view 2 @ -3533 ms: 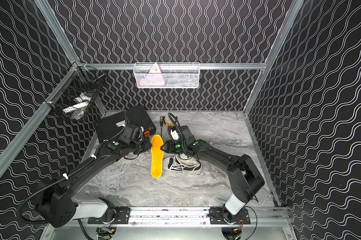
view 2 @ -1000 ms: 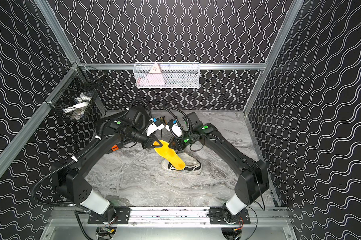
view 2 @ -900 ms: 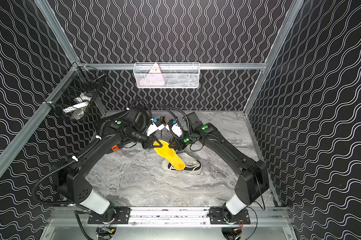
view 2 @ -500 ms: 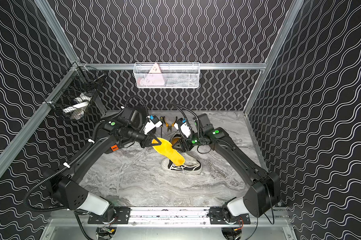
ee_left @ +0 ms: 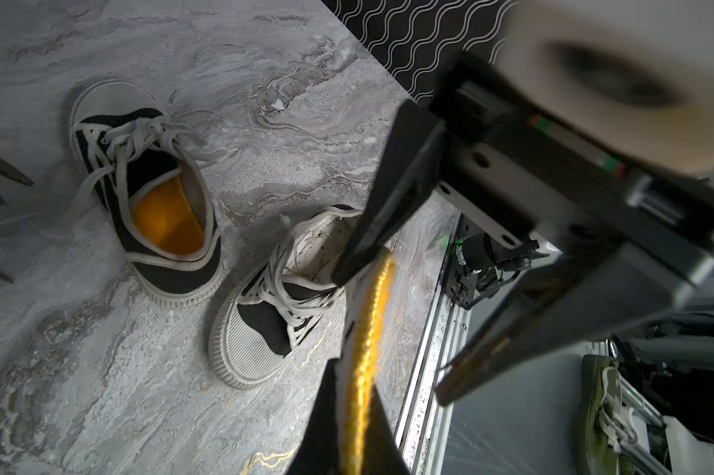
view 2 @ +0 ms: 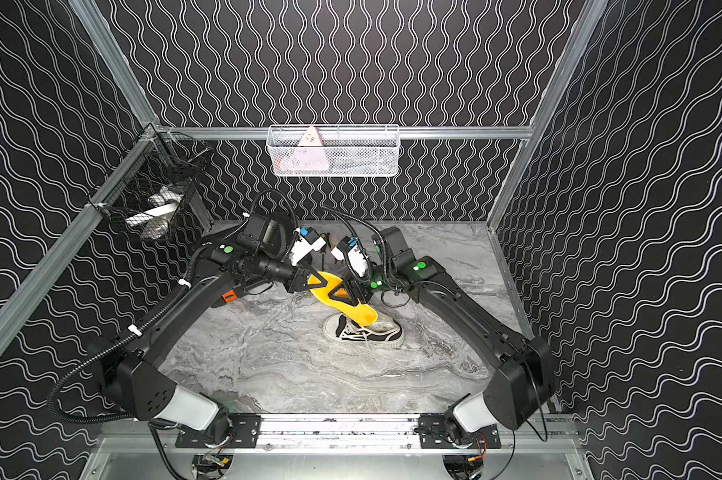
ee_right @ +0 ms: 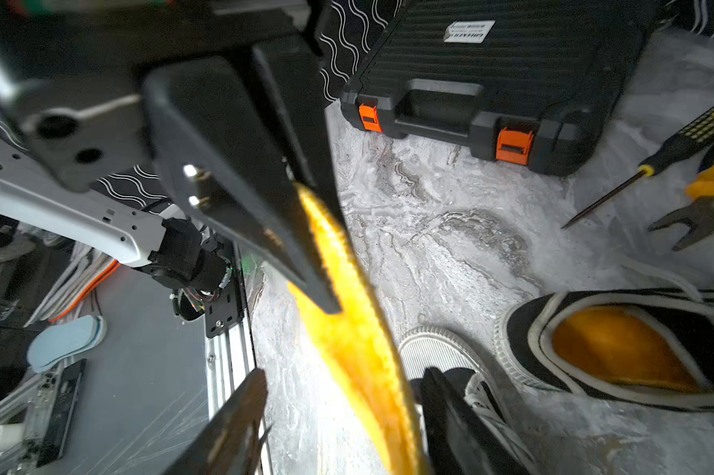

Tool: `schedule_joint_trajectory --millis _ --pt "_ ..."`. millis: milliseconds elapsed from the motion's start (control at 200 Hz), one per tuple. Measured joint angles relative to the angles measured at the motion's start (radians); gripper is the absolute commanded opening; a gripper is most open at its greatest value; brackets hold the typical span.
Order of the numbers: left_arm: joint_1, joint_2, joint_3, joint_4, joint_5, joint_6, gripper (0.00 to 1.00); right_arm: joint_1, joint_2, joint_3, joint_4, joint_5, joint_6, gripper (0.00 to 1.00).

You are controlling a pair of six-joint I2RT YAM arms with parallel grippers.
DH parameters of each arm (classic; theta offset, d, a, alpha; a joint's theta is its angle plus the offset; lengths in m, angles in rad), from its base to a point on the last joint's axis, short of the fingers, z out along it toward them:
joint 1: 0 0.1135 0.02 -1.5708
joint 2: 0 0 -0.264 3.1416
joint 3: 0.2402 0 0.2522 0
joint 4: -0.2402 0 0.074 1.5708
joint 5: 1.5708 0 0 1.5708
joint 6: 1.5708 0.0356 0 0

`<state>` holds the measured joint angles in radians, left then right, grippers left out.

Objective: Insert the insole into the shoe
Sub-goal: Pick up the insole from the center of the board.

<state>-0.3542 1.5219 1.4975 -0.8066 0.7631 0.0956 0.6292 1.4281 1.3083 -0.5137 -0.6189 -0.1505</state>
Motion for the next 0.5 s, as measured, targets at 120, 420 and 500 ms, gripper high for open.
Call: schedule_joint_trajectory --millis 120,420,500 --pt "0.011 0.015 -0.005 0.033 -0.021 -0.099 0.0 0.055 -0.087 -0.098 0.077 0.151 0.005 0.62" --pt "0.017 -0.011 -0.099 0.131 -0.016 -0.301 0.0 0.091 -0.135 -0.242 0.179 0.364 0.0 0.66" --pt "0.013 -0.011 -0.103 0.138 -0.011 -0.307 0.0 0.09 -0.137 -0.248 0.199 0.41 0.001 0.67"
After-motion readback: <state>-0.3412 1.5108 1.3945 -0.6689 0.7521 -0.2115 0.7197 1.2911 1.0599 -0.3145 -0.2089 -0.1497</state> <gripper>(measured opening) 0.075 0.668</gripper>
